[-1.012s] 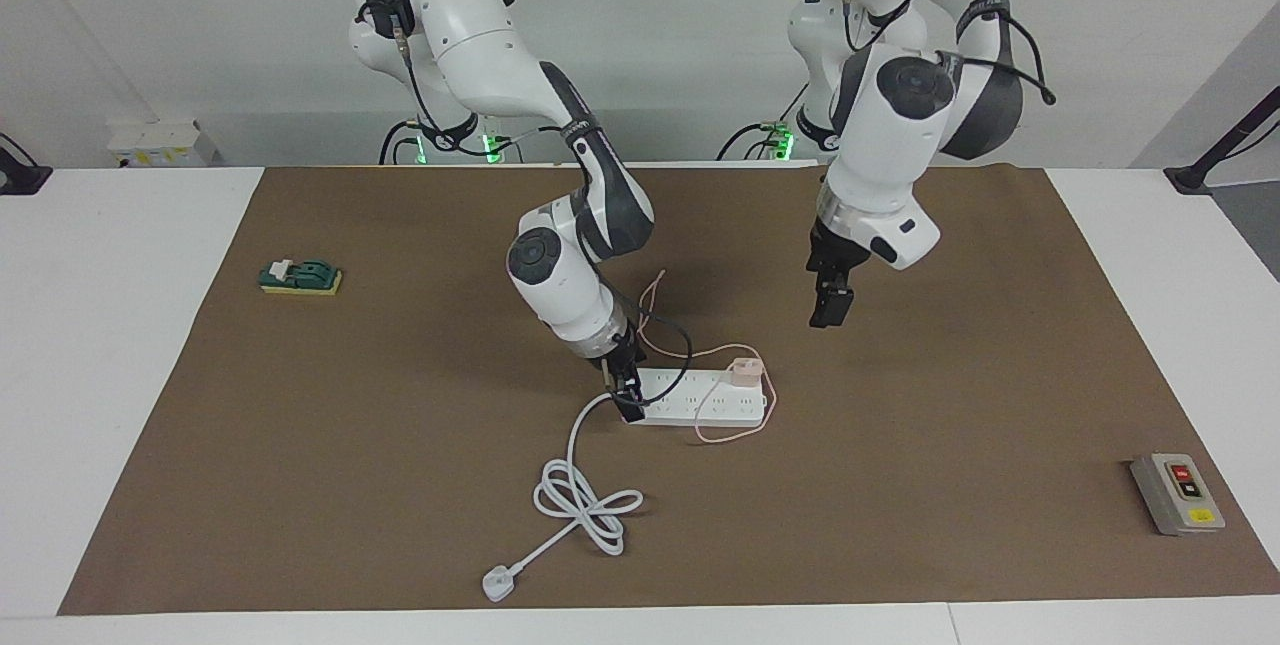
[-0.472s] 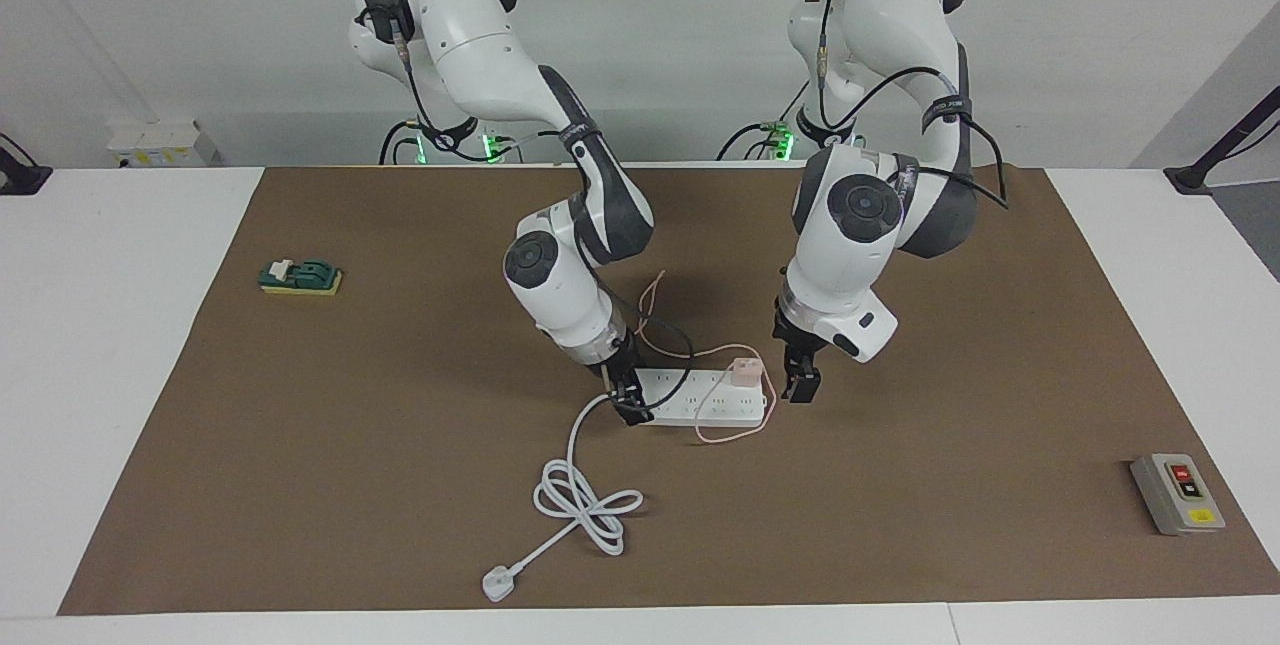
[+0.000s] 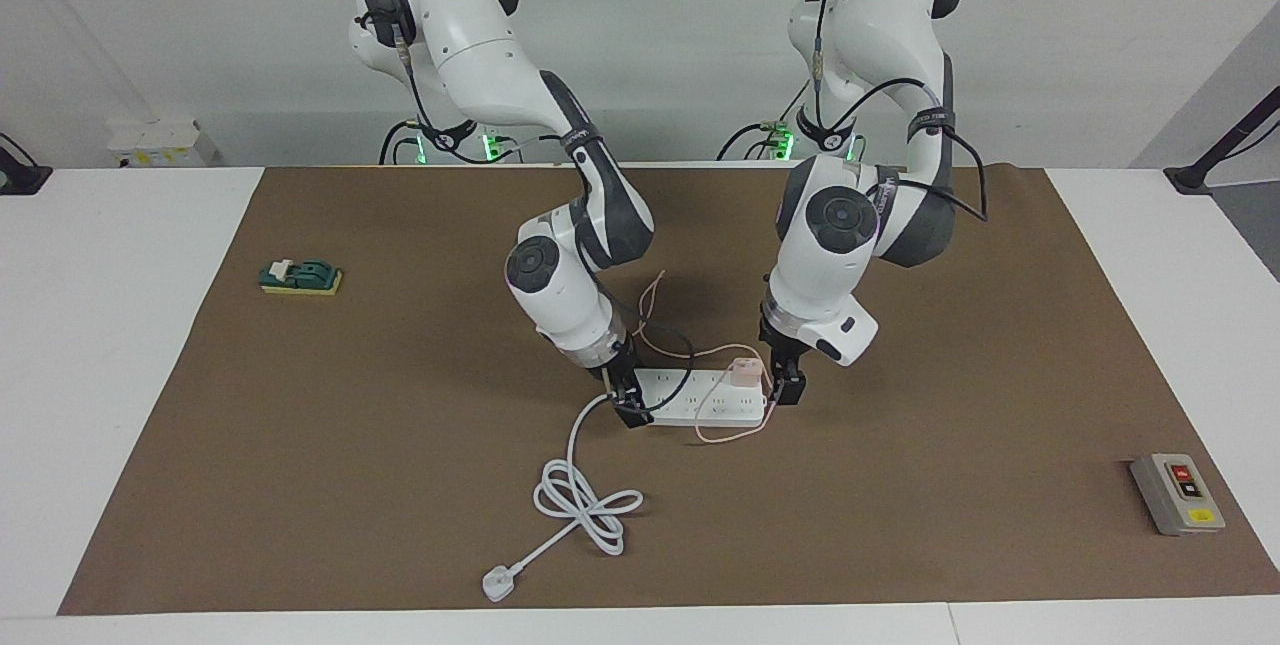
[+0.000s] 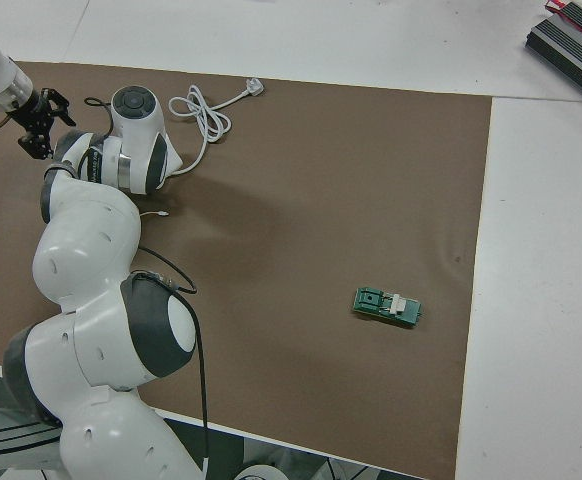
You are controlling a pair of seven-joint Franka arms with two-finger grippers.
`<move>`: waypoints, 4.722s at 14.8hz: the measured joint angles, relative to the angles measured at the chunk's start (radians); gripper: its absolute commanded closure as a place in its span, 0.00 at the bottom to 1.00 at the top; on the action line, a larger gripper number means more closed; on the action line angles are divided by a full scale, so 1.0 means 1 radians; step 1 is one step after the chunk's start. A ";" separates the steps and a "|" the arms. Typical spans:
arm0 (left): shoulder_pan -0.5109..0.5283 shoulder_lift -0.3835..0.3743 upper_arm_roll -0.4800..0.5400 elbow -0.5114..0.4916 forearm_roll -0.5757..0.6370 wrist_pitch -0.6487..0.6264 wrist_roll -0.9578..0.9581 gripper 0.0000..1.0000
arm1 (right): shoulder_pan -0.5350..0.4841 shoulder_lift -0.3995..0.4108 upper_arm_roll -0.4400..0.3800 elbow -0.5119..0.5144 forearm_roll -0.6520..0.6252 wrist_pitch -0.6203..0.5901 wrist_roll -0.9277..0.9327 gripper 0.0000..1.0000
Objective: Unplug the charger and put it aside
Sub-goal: 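Reach the left gripper to the pink charger plugged into the strip, then pull the pink charger out of the strip with the left gripper, then lower the charger onto the table nearer the robot and open the left gripper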
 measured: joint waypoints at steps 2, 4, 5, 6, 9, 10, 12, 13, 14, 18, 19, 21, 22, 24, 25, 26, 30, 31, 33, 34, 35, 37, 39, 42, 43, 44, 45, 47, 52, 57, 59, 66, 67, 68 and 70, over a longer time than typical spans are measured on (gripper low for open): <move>-0.019 0.001 0.000 -0.019 0.000 0.014 -0.020 0.00 | 0.001 0.001 0.000 0.000 0.000 0.002 0.000 0.00; -0.033 0.001 0.000 -0.036 0.000 0.028 -0.038 0.00 | 0.002 0.002 0.001 -0.003 0.000 0.012 0.000 0.21; -0.036 0.001 0.001 -0.047 0.000 0.040 -0.042 0.00 | 0.003 0.000 0.000 -0.005 0.001 0.014 0.006 0.41; -0.039 0.001 0.001 -0.060 0.000 0.052 -0.044 0.00 | 0.004 0.000 0.000 -0.006 0.001 0.016 0.006 0.70; -0.043 0.000 0.000 -0.097 0.000 0.081 -0.045 0.03 | 0.004 0.000 -0.001 -0.006 0.001 0.017 0.006 1.00; -0.043 -0.001 0.001 -0.105 0.000 0.085 -0.045 0.09 | 0.004 0.000 -0.001 -0.006 0.001 0.017 0.006 1.00; -0.043 -0.003 0.001 -0.115 0.000 0.090 -0.045 0.22 | 0.004 0.000 -0.001 -0.007 0.001 0.017 0.006 1.00; -0.043 -0.004 0.001 -0.116 0.000 0.092 -0.045 0.29 | 0.004 0.000 -0.001 -0.007 0.001 0.018 0.006 1.00; -0.043 -0.005 0.002 -0.116 0.000 0.094 -0.046 0.38 | 0.004 0.000 -0.001 -0.007 0.001 0.018 0.006 1.00; -0.043 -0.007 0.003 -0.117 0.002 0.104 -0.045 1.00 | 0.004 0.000 -0.001 -0.007 0.002 0.018 0.003 1.00; -0.043 -0.008 0.003 -0.117 0.009 0.116 -0.044 1.00 | 0.004 0.000 0.000 -0.007 0.002 0.019 0.001 1.00; -0.044 -0.009 0.002 -0.119 0.019 0.126 -0.042 1.00 | 0.004 0.000 0.000 -0.008 0.002 0.020 0.000 1.00; -0.044 -0.009 0.002 -0.119 0.021 0.127 -0.042 1.00 | 0.004 0.000 0.000 -0.008 0.002 0.020 -0.001 1.00; -0.045 -0.009 0.002 -0.120 0.023 0.128 -0.042 1.00 | 0.004 0.000 0.000 -0.008 0.002 0.020 -0.001 1.00; -0.045 -0.010 0.002 -0.120 0.023 0.128 -0.042 1.00 | 0.004 0.000 0.000 -0.008 0.002 0.020 -0.001 1.00; -0.045 -0.010 0.002 -0.120 0.023 0.128 -0.042 1.00 | 0.004 0.000 0.000 -0.008 0.002 0.020 -0.001 1.00; -0.046 -0.010 0.002 -0.121 0.024 0.128 -0.033 1.00 | 0.004 0.000 0.000 -0.008 0.002 0.021 -0.001 1.00; -0.046 -0.010 0.002 -0.121 0.025 0.128 -0.031 1.00 | 0.004 0.000 0.000 -0.008 0.002 0.021 -0.001 1.00; -0.046 -0.013 0.002 -0.121 0.025 0.125 -0.026 1.00 | 0.004 0.000 0.000 -0.008 0.002 0.021 -0.001 1.00; -0.046 -0.017 0.002 -0.121 0.025 0.122 -0.022 1.00 | 0.004 0.000 0.000 -0.008 0.002 0.021 -0.001 1.00; -0.046 -0.028 0.001 -0.119 0.025 0.112 -0.018 1.00 | 0.004 0.000 0.000 -0.008 0.002 0.022 -0.002 1.00; -0.047 -0.085 0.000 -0.116 0.025 0.042 -0.010 1.00 | 0.004 0.000 0.000 -0.009 0.002 0.022 -0.002 1.00; -0.047 -0.153 0.000 -0.118 0.025 -0.033 0.009 1.00 | 0.004 0.000 0.000 -0.009 0.002 0.022 -0.002 1.00; -0.047 -0.196 0.004 -0.124 0.025 -0.064 0.061 1.00 | 0.004 0.000 0.000 -0.009 0.002 0.022 -0.003 1.00; -0.045 -0.197 0.006 -0.124 0.025 -0.064 0.105 1.00 | 0.004 0.000 0.000 -0.009 0.002 0.022 -0.003 1.00; -0.039 -0.197 0.009 -0.124 0.025 -0.064 0.165 1.00 | 0.004 0.000 0.000 -0.009 0.002 0.022 -0.003 1.00; -0.030 -0.199 0.012 -0.124 0.025 -0.064 0.235 1.00 | 0.004 0.000 0.000 -0.009 0.002 0.022 -0.003 1.00; 0.003 -0.211 0.016 -0.124 0.025 -0.067 0.417 1.00 | 0.004 0.000 0.000 -0.009 0.002 0.022 -0.003 0.82; 0.136 -0.266 0.019 -0.124 0.016 -0.094 0.949 1.00 | 0.005 0.004 0.001 -0.008 0.002 0.027 -0.016 0.00; 0.286 -0.297 0.021 -0.162 -0.018 -0.128 1.474 1.00 | 0.005 0.004 0.000 -0.007 0.002 0.025 -0.017 0.00; 0.361 -0.316 0.021 -0.193 -0.042 -0.137 1.672 1.00 | 0.005 0.004 0.000 -0.006 0.002 0.022 -0.019 0.00; 0.589 -0.507 0.024 -0.553 -0.222 -0.151 2.391 1.00 | -0.001 0.004 -0.002 0.004 0.002 -0.004 -0.029 0.00; 0.595 -0.530 0.025 -0.589 -0.233 -0.150 2.408 1.00 | -0.002 0.003 -0.002 0.005 0.002 -0.007 -0.029 0.00; 0.595 -0.551 0.023 -0.626 -0.239 -0.143 2.416 1.00 | -0.003 0.003 -0.002 0.005 0.002 -0.009 -0.029 0.00; 0.591 -0.590 0.015 -0.716 -0.243 -0.088 2.418 1.00 | -0.003 0.003 -0.002 0.005 0.002 -0.010 -0.031 0.00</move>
